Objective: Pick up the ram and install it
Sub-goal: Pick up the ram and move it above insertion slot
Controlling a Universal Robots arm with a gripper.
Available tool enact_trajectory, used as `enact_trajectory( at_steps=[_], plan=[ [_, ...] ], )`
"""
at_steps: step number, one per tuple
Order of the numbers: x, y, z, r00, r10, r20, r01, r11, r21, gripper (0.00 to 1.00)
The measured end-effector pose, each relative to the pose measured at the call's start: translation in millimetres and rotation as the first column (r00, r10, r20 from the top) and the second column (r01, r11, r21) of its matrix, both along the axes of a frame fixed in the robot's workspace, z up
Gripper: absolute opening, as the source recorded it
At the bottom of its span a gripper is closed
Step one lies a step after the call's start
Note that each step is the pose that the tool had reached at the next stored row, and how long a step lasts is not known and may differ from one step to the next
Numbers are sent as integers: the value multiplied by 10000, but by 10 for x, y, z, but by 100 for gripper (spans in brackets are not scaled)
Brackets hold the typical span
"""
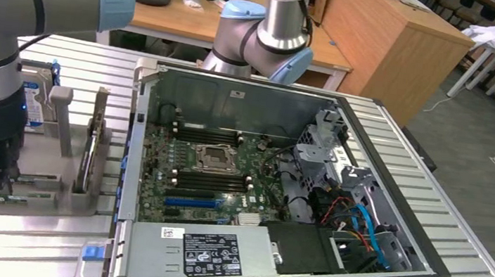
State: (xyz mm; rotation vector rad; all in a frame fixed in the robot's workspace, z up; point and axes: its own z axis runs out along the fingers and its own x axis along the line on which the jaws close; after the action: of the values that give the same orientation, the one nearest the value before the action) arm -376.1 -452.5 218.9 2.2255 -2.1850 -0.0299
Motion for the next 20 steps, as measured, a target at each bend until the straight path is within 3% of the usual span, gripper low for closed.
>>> enact_trajectory(
  at_steps=[20],
  plan=[
    [0,-11,-79,10000,0,0,0,10000,0,36]
  ],
)
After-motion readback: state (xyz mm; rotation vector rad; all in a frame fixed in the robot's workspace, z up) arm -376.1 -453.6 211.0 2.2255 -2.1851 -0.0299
